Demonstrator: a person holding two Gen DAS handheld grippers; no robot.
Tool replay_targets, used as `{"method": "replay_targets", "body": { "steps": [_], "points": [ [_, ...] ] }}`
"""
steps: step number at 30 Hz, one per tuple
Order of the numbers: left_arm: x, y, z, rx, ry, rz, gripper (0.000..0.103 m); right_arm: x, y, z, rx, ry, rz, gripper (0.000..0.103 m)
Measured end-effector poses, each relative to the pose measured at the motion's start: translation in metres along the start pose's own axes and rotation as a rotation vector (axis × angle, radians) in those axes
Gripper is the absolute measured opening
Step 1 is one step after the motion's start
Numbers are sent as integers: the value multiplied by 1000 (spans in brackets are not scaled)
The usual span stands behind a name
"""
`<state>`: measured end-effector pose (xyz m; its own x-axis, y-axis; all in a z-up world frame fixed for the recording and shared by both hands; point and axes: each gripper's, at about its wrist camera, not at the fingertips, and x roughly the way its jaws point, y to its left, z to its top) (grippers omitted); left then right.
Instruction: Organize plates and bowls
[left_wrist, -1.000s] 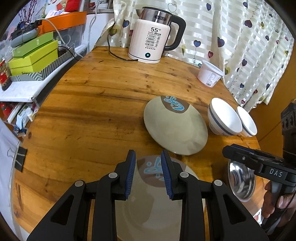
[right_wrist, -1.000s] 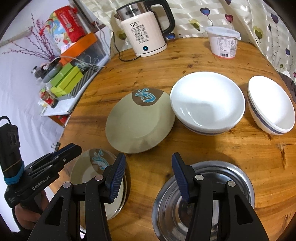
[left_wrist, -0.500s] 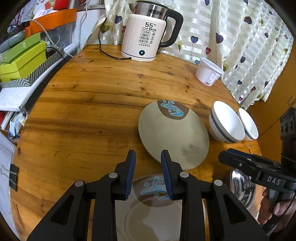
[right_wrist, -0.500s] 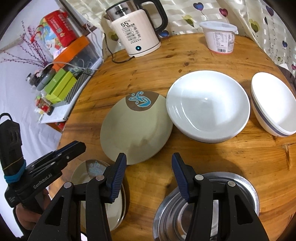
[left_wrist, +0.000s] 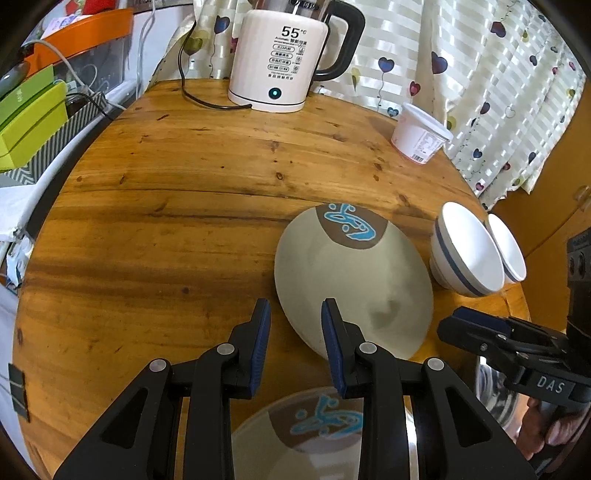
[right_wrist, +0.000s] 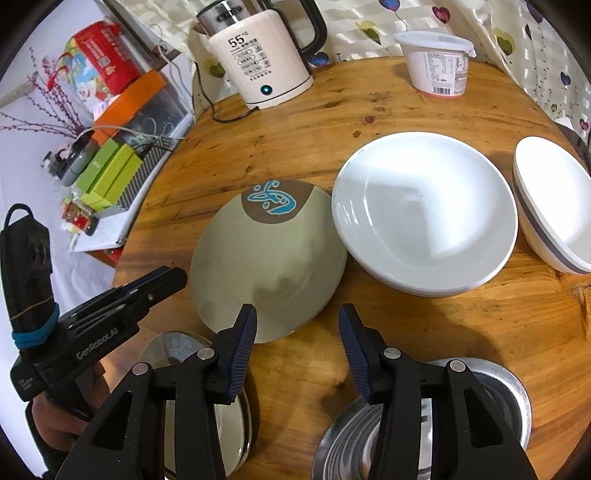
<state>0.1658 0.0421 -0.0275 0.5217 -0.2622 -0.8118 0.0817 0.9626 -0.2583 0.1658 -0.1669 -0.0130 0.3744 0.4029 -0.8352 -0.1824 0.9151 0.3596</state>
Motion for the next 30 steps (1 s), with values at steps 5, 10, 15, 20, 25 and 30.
{"method": "replay_targets", "body": {
  "steps": [5,10,15,20,25,30],
  "points": [
    [11,3,4,3,20,-11,29,7,-1,4,10,6,-18,44],
    [17,5,7,2,30,-14,29,13,-3,7,24,16,-31,42],
    [22,9,9,-6,41,-29,29,19,-3,9,31,26,-40,38],
    [25,11,9,-14,50,-48,29,25,-5,12,47,31,-47,34],
    [30,9,9,-11,51,-67,29,30,-7,13,59,37,-52,30],
    [32,7,9,-1,47,-70,29,34,-9,14,71,38,-56,26]
  ]
}}
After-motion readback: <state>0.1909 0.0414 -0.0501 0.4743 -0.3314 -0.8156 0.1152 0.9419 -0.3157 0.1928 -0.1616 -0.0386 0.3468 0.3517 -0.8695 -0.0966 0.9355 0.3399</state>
